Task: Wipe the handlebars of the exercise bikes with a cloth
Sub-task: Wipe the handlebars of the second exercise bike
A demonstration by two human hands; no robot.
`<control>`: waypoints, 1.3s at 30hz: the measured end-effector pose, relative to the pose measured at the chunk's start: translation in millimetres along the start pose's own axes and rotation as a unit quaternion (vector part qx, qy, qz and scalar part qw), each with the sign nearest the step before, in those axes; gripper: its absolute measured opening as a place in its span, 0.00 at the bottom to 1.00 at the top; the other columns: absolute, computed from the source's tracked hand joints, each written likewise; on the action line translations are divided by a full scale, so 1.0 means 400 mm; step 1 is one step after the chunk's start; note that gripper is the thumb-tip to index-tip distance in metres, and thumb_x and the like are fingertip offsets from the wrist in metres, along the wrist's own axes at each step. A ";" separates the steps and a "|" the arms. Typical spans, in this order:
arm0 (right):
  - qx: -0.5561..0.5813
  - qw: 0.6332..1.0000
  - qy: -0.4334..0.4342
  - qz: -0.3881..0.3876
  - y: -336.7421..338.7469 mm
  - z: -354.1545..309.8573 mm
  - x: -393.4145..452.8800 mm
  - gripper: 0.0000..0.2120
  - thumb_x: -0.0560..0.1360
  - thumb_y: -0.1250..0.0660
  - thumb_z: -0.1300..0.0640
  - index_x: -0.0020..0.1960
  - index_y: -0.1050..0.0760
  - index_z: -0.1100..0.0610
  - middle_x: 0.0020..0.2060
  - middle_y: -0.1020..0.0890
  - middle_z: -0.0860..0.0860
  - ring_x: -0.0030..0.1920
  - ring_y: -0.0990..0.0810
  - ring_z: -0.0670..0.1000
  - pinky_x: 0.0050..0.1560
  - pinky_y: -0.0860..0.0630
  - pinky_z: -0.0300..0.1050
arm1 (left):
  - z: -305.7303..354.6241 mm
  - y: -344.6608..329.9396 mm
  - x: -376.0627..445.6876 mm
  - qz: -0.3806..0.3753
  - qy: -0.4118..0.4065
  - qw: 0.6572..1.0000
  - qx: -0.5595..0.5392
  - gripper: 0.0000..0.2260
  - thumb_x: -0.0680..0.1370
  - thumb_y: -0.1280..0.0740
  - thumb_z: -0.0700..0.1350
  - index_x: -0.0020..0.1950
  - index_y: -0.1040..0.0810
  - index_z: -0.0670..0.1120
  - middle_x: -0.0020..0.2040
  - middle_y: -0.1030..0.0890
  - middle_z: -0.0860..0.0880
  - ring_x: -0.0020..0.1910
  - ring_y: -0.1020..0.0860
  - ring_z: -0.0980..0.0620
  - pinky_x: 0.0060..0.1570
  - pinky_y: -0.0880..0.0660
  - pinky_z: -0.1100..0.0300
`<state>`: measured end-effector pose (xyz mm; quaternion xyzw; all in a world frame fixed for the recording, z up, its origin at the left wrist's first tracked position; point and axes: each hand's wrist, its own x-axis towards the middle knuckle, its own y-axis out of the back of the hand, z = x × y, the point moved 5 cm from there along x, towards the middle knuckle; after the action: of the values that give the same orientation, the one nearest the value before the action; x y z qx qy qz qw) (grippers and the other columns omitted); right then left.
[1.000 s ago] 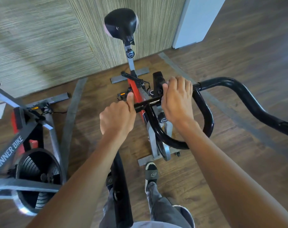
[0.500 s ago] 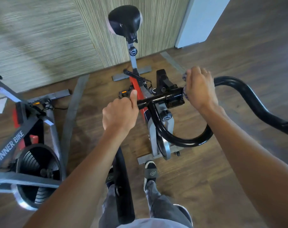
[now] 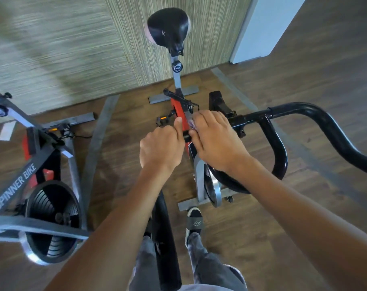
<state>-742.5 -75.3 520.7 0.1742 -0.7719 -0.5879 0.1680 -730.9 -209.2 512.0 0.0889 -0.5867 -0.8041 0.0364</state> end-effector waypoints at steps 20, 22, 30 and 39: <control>0.047 0.995 -0.081 -0.019 -0.033 -0.039 -0.086 0.27 0.85 0.47 0.63 0.81 0.51 0.68 0.81 0.47 0.64 0.82 0.54 0.61 0.81 0.48 0.60 | 0.008 0.000 -0.010 0.008 -0.019 1.000 0.009 0.31 0.87 0.56 0.54 0.43 0.19 0.40 0.42 0.17 0.39 0.45 0.19 0.33 0.41 0.35 0.51; 0.044 0.994 -0.099 -0.015 -0.039 -0.044 -0.030 0.27 0.83 0.51 0.64 0.81 0.51 0.67 0.81 0.48 0.64 0.82 0.55 0.62 0.82 0.52 0.62 | 0.006 0.002 -0.011 -0.012 -0.027 1.000 0.002 0.30 0.87 0.55 0.55 0.47 0.19 0.40 0.46 0.17 0.38 0.49 0.20 0.32 0.43 0.33 0.50; 0.011 0.997 -0.064 -0.047 -0.037 -0.029 -0.187 0.33 0.81 0.66 0.51 0.82 0.56 0.67 0.82 0.52 0.63 0.82 0.59 0.59 0.83 0.55 0.54 | -0.008 0.010 -0.027 -0.068 -0.097 0.992 -0.048 0.17 0.87 0.53 0.52 0.49 0.28 0.49 0.39 0.26 0.50 0.42 0.23 0.42 0.36 0.36 0.54; 0.029 0.998 -0.063 0.007 -0.039 -0.028 0.042 0.20 0.83 0.44 0.56 0.69 0.30 0.67 0.65 0.25 0.62 0.69 0.29 0.62 0.76 0.38 0.59 | -0.023 0.010 -0.017 -0.115 -0.055 0.988 -0.090 0.19 0.87 0.51 0.54 0.50 0.21 0.51 0.45 0.17 0.46 0.50 0.20 0.37 0.45 0.30 0.51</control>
<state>-751.2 -96.4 509.5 0.1362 -0.7987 -0.5741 0.1183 -722.5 -218.0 513.6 0.1079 -0.4990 -0.8560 -0.0808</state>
